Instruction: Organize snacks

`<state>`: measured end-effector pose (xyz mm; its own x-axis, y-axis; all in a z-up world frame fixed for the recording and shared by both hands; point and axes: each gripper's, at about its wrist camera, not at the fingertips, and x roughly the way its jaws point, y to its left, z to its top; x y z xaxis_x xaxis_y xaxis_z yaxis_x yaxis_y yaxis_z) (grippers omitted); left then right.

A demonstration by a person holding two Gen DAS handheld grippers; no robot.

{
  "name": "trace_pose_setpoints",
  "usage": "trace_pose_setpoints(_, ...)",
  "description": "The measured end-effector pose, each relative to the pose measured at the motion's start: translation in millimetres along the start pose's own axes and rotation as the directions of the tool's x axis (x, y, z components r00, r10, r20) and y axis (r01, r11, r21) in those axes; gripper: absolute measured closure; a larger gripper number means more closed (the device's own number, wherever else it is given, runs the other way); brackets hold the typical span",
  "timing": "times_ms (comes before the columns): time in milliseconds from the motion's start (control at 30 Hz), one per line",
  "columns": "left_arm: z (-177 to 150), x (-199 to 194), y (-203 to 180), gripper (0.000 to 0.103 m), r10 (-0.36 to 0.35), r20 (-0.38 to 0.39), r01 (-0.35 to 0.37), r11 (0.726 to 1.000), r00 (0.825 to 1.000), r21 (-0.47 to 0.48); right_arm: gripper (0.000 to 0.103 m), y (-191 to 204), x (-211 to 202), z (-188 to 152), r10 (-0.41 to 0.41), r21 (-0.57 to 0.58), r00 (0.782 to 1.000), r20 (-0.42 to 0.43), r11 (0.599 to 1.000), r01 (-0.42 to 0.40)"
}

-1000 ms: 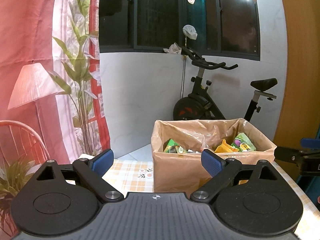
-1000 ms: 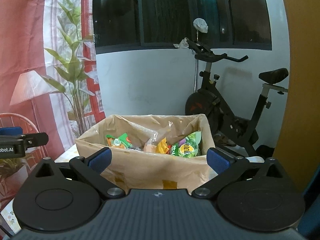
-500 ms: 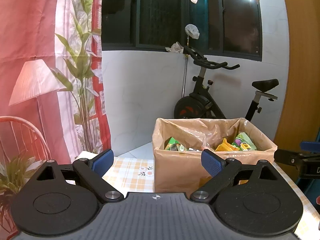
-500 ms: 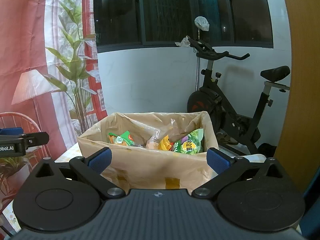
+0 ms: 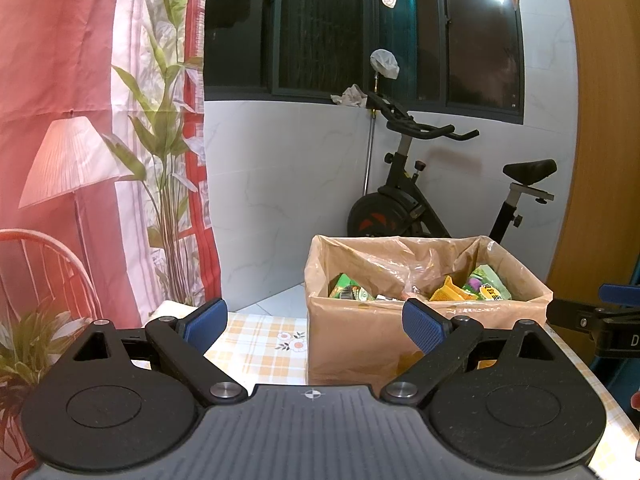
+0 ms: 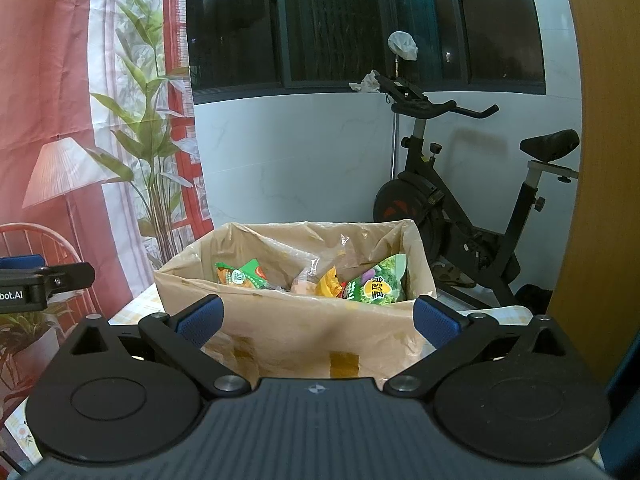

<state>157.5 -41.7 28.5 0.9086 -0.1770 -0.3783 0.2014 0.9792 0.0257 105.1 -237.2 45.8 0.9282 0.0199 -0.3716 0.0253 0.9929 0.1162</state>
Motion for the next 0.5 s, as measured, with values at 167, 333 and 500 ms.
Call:
trace_pose_setpoints(167, -0.8, -0.6, 0.8, 0.007, -0.001, -0.001, 0.001, 1.000, 1.000, -0.004, 0.000, 0.6, 0.1, -0.1, -0.002, 0.000, 1.000, 0.000, 1.000, 0.002)
trace_pose_setpoints(333, -2.7, -1.2, -0.3, 0.007, 0.000, 0.002, 0.000, 1.000, 1.000, -0.001, 0.000, -0.3, 0.9, -0.6, 0.001, 0.000, 1.000, -0.002, 1.000, -0.001)
trace_pose_setpoints(500, -3.2, -0.2, 0.2, 0.007, 0.002, -0.003, -0.002, 1.000, 1.000, -0.010, 0.000, 0.1, 0.7, -2.5, 0.002, -0.001, 1.000, -0.003, 1.000, -0.002)
